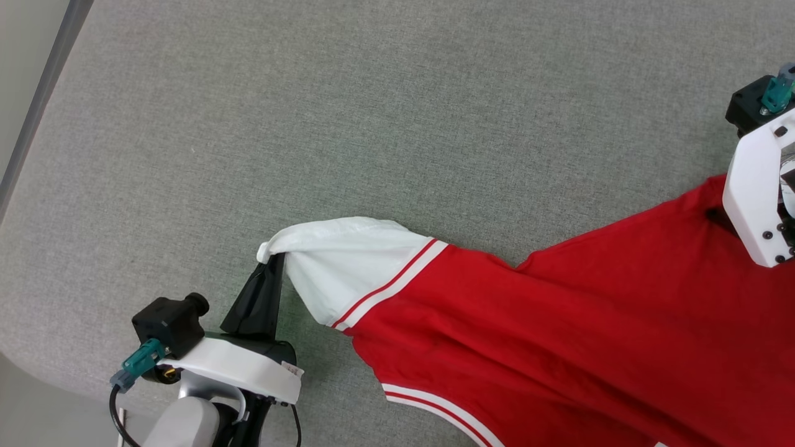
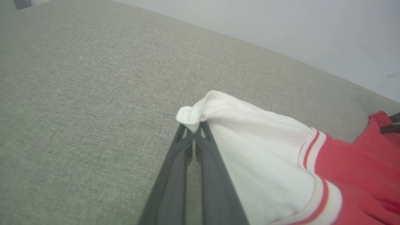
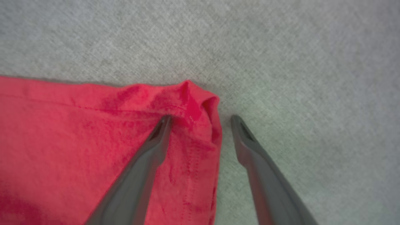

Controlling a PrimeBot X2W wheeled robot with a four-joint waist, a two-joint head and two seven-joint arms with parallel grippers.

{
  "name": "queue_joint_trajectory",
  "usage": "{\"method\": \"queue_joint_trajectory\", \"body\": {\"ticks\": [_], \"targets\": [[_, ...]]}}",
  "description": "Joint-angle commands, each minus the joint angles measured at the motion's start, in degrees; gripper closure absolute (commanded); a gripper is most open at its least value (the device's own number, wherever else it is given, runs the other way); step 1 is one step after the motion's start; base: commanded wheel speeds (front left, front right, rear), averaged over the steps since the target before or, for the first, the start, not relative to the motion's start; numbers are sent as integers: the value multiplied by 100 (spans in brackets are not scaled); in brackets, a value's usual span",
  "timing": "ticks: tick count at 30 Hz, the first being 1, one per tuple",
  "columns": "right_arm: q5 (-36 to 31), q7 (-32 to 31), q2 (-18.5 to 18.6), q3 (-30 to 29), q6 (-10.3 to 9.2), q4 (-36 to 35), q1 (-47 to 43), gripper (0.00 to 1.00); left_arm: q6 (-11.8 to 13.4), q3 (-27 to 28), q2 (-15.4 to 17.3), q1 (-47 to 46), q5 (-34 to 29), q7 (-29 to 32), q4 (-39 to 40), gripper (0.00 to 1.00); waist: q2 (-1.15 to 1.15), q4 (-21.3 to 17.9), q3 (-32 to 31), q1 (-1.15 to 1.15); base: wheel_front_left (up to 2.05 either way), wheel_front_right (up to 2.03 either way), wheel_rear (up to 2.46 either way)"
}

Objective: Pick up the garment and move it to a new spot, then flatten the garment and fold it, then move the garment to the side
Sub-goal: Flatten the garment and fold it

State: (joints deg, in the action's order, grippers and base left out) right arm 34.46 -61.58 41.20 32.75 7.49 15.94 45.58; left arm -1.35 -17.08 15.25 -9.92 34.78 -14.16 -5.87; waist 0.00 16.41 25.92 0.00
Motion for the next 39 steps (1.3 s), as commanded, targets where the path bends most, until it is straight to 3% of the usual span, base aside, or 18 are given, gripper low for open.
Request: {"method": "queue_joint_trajectory", "body": {"ticks": [1,2,11,22,32,39], "targets": [[65,31,-79,276,-1,231,-290,67,-16,16,-22,-87,-26,-34,-17,100,0,-9,4,0,0,0,0],[86,117,-67,277,-2,244,-233,100,-10,21,-23,-91,-24,-36,-28,100,0,-18,4,0,0,0,0],[418,1228,-135,10,-4,221,239,100,60,68,82,46,-61,-51,-59,100,0,-190,-367,0,0,0,0],[755,2820,-116,-398,-4,-351,-469,100,343,179,456,270,-248,167,533,100,0,-618,-1270,0,0,0,0],[530,3651,-432,-1215,-4,-1093,-998,100,460,403,860,-396,-401,470,1310,100,0,-1017,-1708,0,0,0,0],[121,3833,-816,-1930,-4,-1659,-904,100,443,574,1034,-1427,-455,685,1627,100,0,-1245,-1504,0,0,0,0]]}}
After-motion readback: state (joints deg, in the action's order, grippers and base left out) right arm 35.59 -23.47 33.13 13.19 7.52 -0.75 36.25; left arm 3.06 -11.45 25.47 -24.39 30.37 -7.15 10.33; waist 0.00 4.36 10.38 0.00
